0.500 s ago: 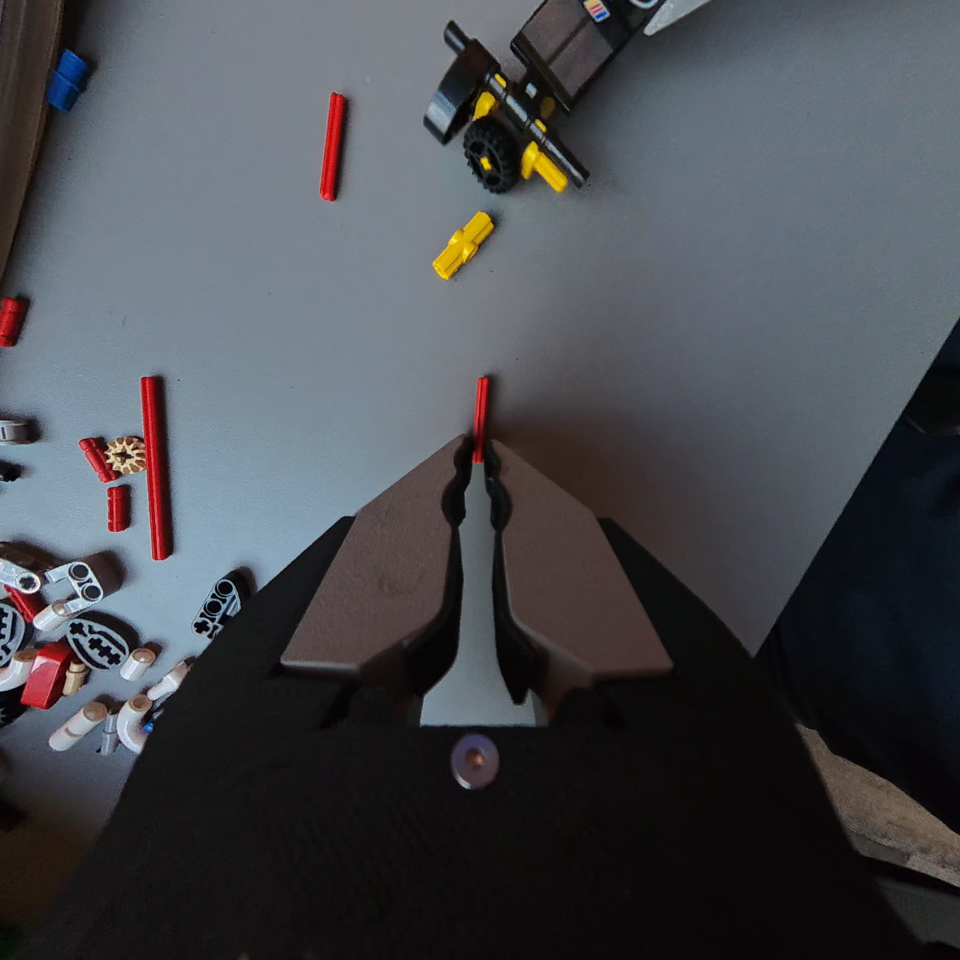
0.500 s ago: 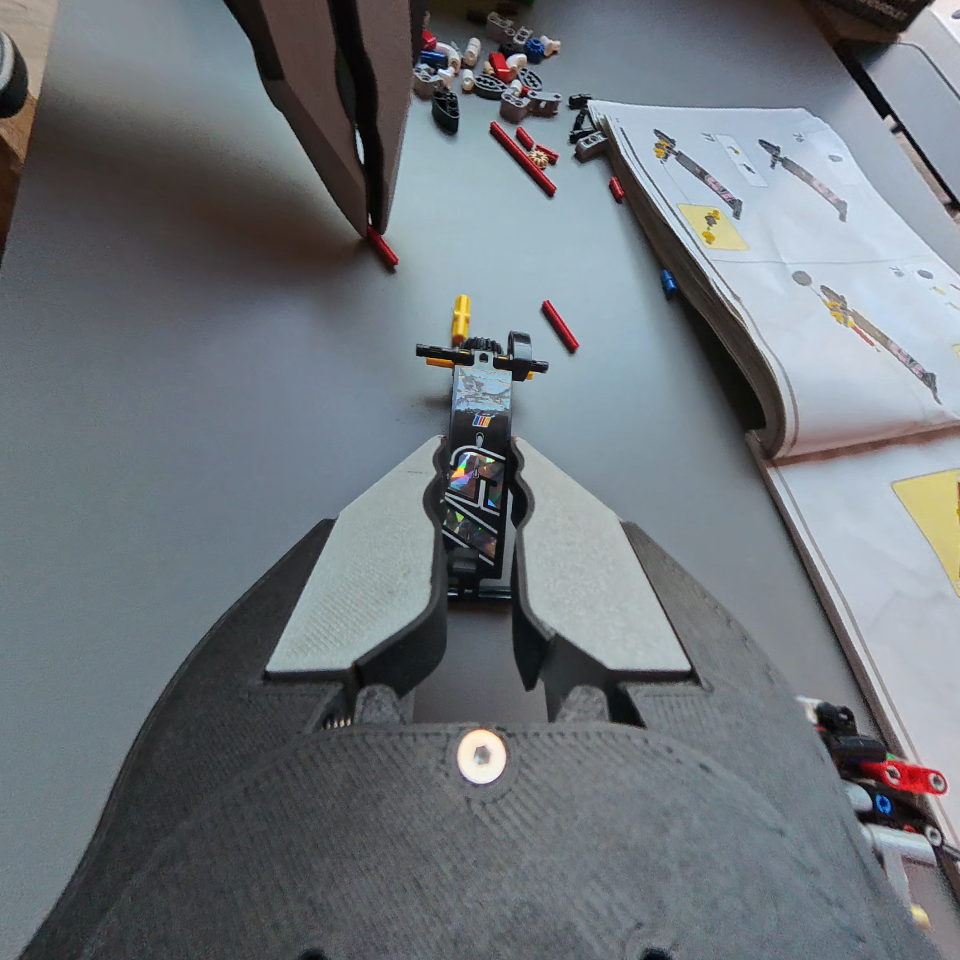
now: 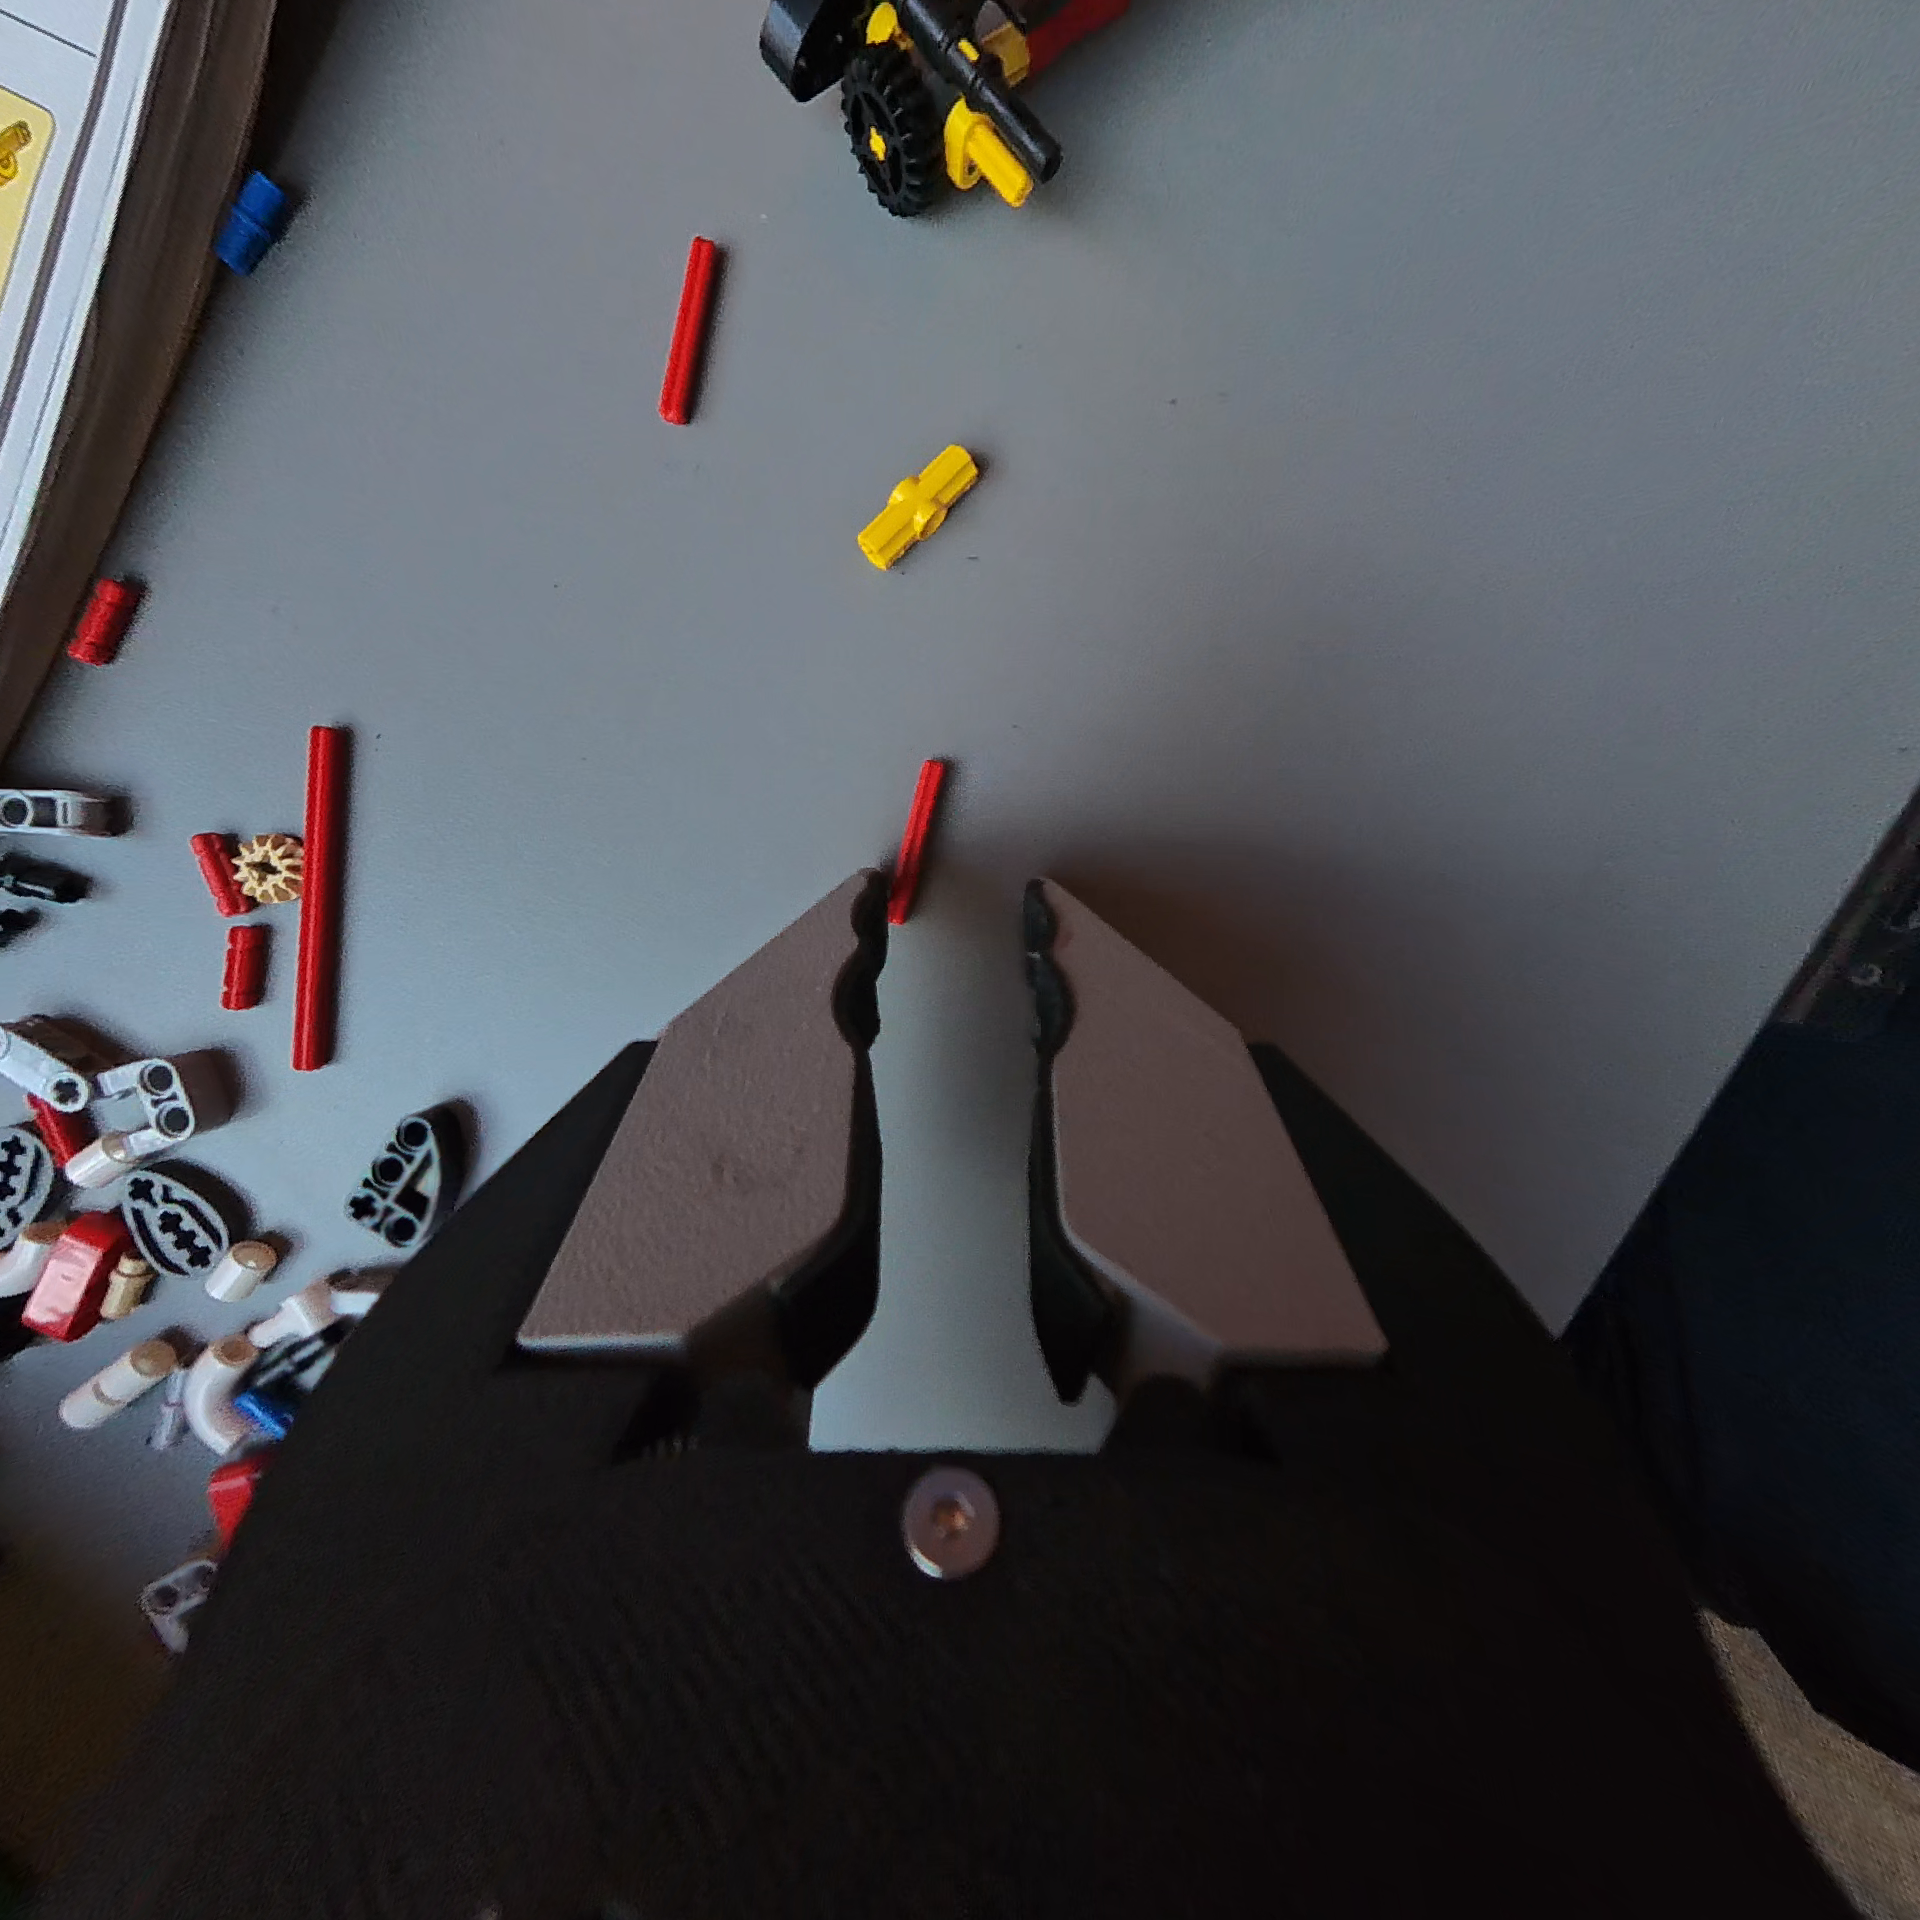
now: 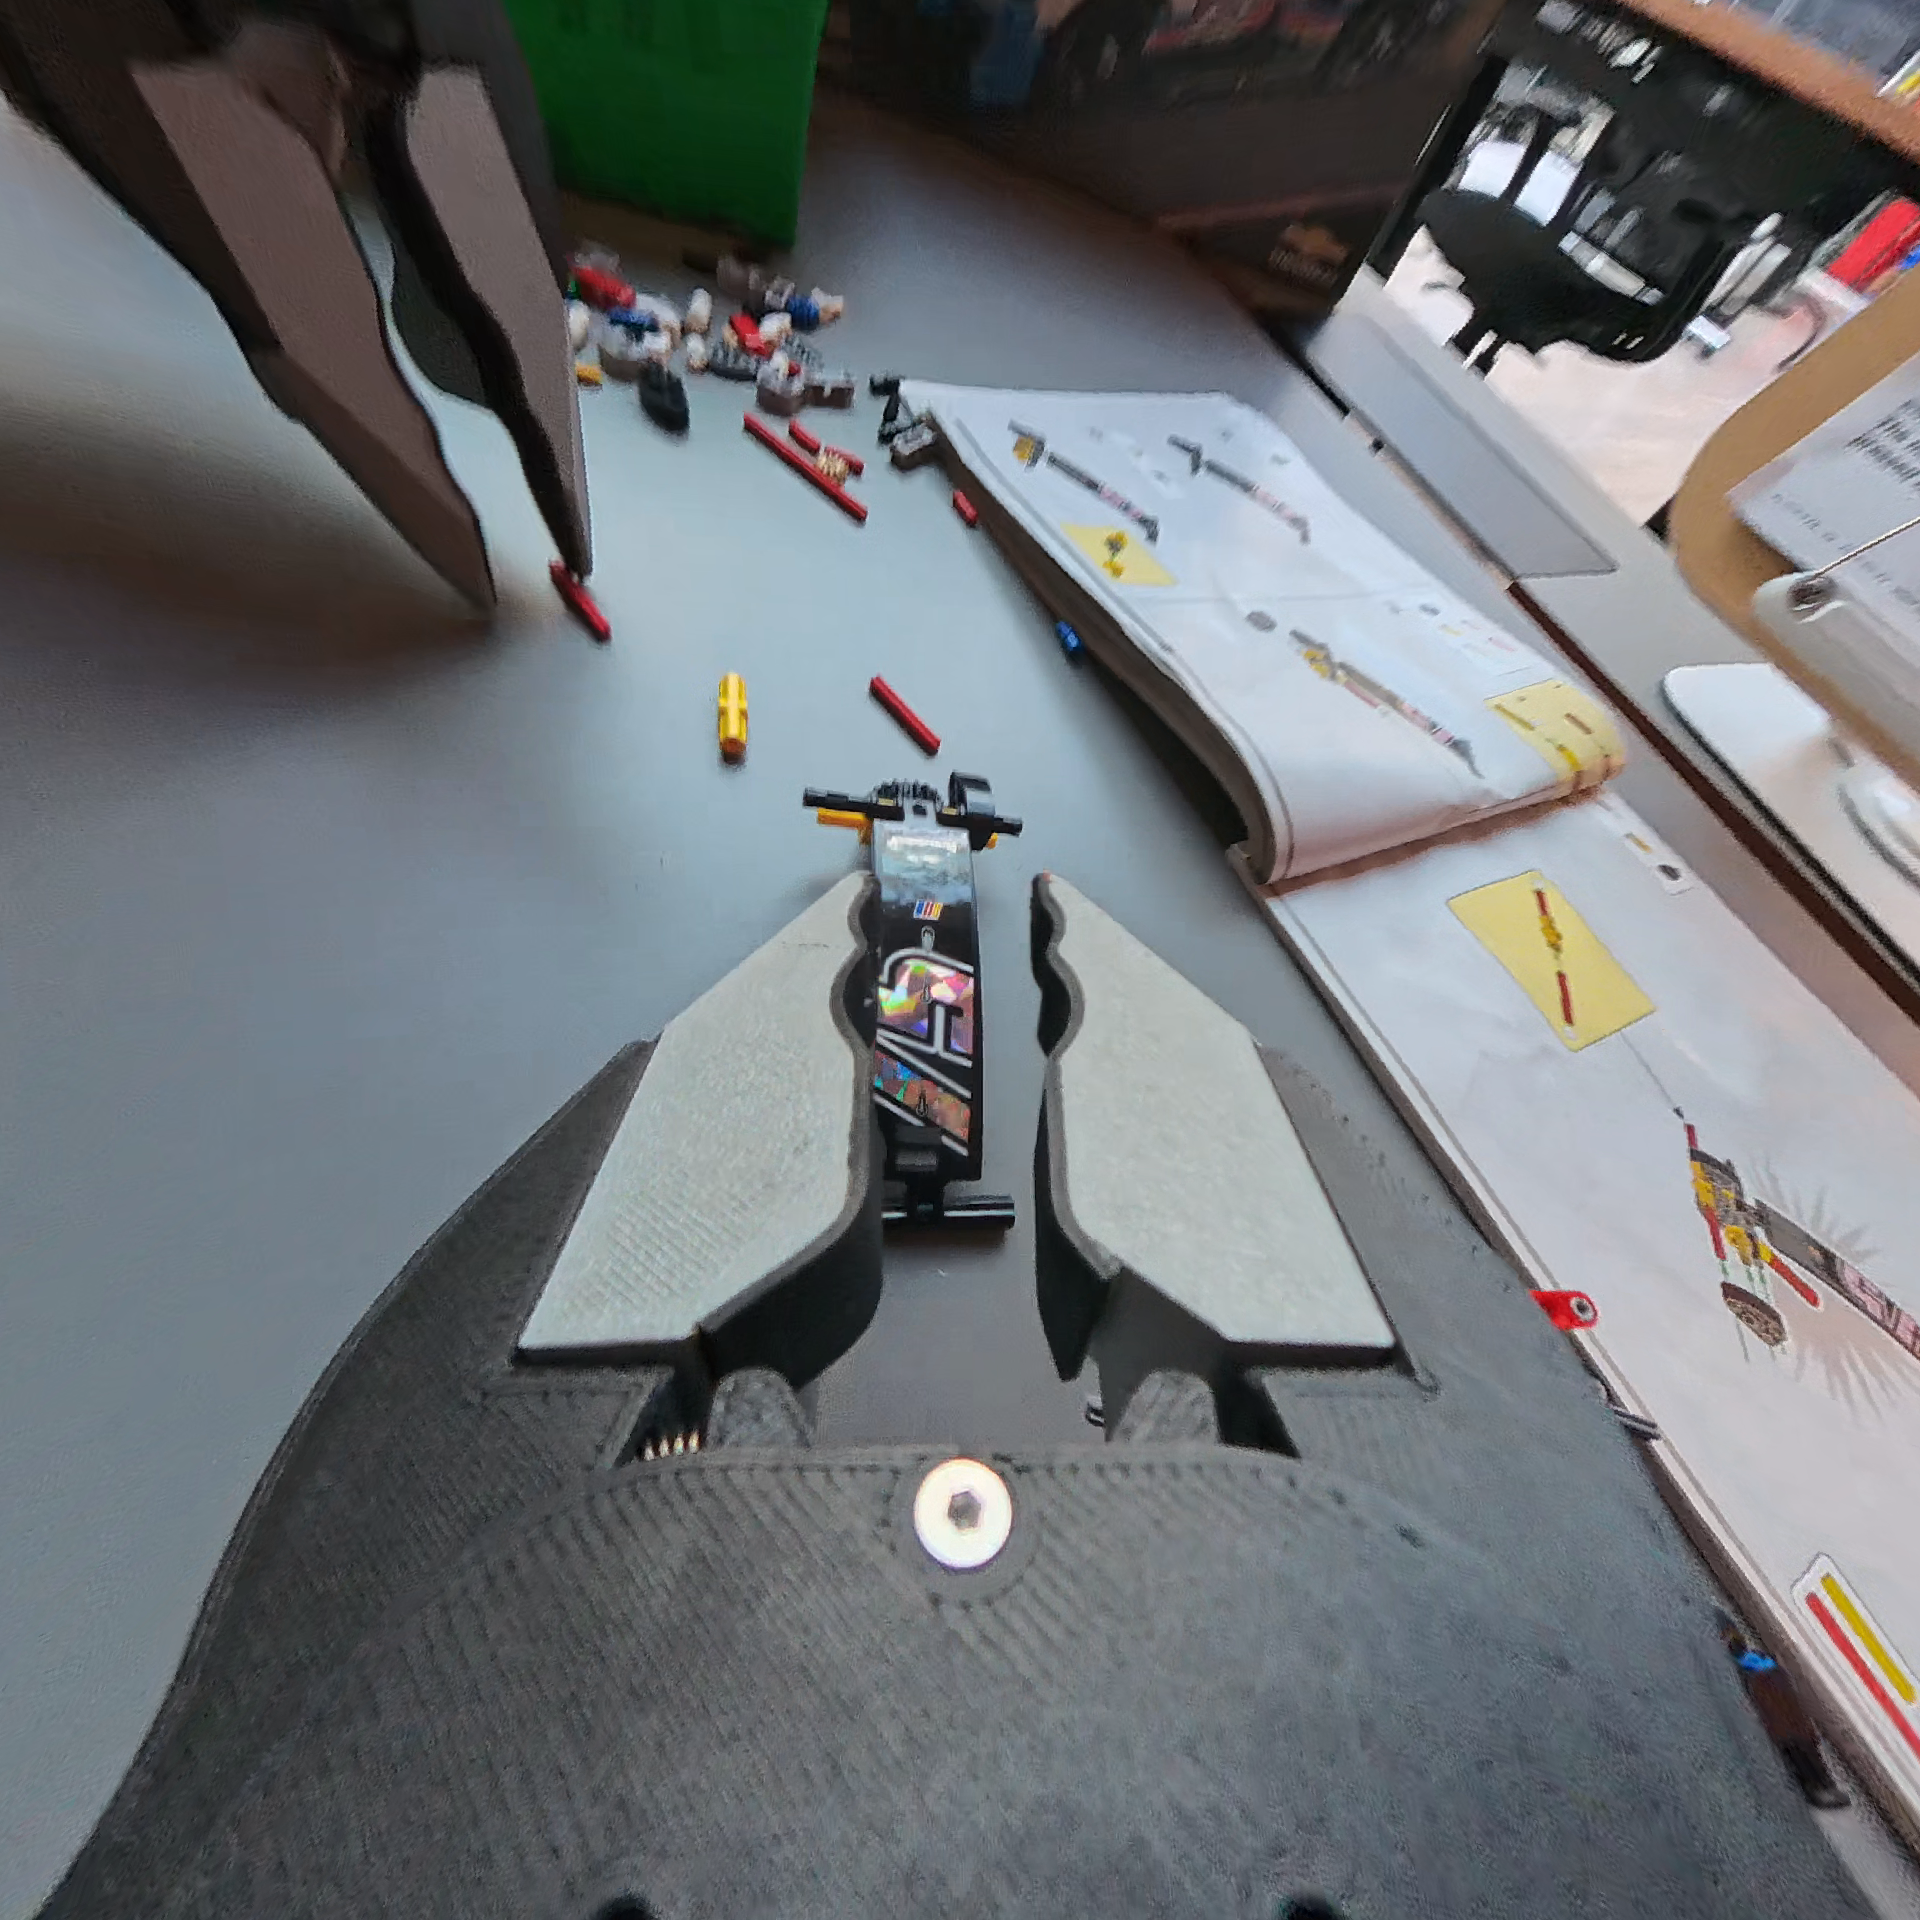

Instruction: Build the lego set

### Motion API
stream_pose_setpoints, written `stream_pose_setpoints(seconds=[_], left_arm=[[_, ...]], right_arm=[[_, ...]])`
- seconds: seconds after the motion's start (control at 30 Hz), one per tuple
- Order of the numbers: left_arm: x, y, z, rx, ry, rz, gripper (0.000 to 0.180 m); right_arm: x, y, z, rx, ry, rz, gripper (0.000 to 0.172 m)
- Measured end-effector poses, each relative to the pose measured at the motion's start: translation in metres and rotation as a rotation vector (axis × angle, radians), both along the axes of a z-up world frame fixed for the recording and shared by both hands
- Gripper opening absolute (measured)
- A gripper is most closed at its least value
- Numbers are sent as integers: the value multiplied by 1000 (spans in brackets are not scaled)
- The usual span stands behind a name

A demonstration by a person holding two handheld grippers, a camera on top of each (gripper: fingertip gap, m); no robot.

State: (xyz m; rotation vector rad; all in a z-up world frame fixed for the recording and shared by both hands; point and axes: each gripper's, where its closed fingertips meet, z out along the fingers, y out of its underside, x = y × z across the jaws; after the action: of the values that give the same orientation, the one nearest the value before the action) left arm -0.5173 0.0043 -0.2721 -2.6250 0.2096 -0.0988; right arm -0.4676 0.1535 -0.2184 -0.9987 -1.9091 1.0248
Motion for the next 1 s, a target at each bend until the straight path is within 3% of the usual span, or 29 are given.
stream_pose_setpoints(seconds=[0.2, 0.4, 0.6, 1.0], left_arm=[[-11, -2, 10, 203, -18, 109, 29], [-42, 19, 30, 491, -19, 248, 36], [-54, 24, 43, 582, 92, 273, 42], [-63, 25, 47, 609, 75, 301, 42]], right_arm=[[12, -5, 31, -109, 164, -54, 25], [14, -14, 28, -131, 168, -49, 26], [10, -18, 30, -176, 174, -8, 26], [0, -71, 45, -302, 200, 257, 25]])
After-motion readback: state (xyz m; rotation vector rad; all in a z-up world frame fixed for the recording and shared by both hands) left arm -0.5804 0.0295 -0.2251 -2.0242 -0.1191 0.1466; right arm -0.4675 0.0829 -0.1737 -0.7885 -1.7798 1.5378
